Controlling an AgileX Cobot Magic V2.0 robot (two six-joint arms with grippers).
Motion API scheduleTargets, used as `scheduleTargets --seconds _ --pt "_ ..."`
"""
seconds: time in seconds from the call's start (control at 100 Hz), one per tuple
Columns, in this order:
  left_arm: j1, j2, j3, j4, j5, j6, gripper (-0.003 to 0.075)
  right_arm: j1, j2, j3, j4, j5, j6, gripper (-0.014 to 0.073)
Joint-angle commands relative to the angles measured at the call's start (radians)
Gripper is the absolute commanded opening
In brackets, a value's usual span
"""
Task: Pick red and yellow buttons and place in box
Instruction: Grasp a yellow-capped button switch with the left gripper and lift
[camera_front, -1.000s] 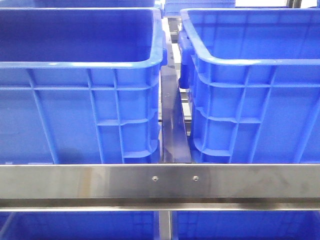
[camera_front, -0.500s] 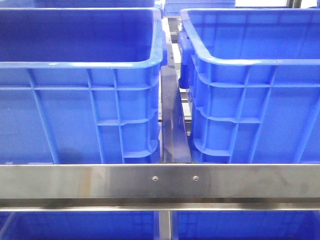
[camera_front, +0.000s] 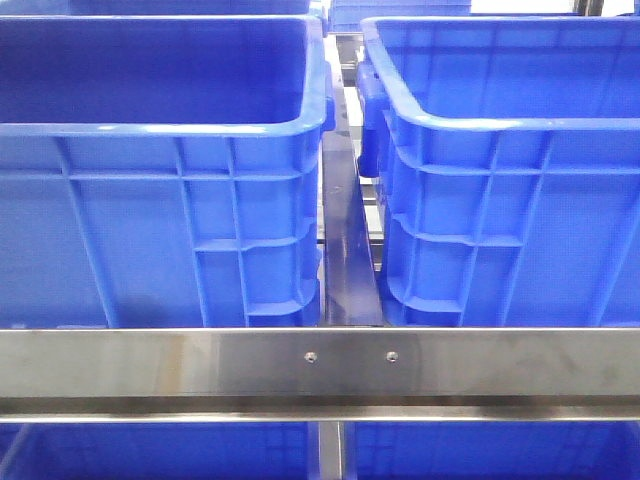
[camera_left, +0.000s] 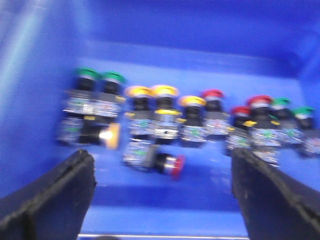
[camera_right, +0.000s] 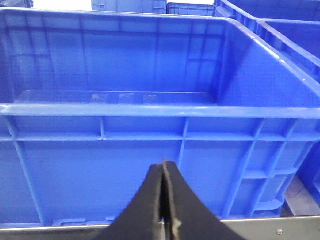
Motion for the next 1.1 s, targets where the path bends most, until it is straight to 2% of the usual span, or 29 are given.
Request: scheduleTargets --seconds 0.0,0.15,0.55,0.64,1.09 --pt "-0.043 0.082 -0.099 -0.037 -0.026 0.029 0.0494 -0.005 -0.026 -0.019 -0.011 -0.078 -0.001 -0.0067" --pt "-0.069 0.247 -0.216 -0.018 0.003 0.029 0.0494 -0.005 -0.026 -0.019 -0.011 -0.078 -0.001 -0.0067" --pt "-0.069 0.672 -0.564 0.112 0.3 0.029 0.0494 -0.005 -0.026 -0.019 -0.011 -0.078 -0.001 -0.0067" --pt "-0.069 0.743 -0.617 0.114 0.332 0.029 0.0494 -0.005 -0.026 -0.019 -0.011 -0.078 -0.001 -0.0067" --pt "-0.063 0.893 -0.659 0.154 0.326 0.021 0.0494 -0.005 -0.026 -0.019 -0.011 -0.078 -0.001 -0.0067"
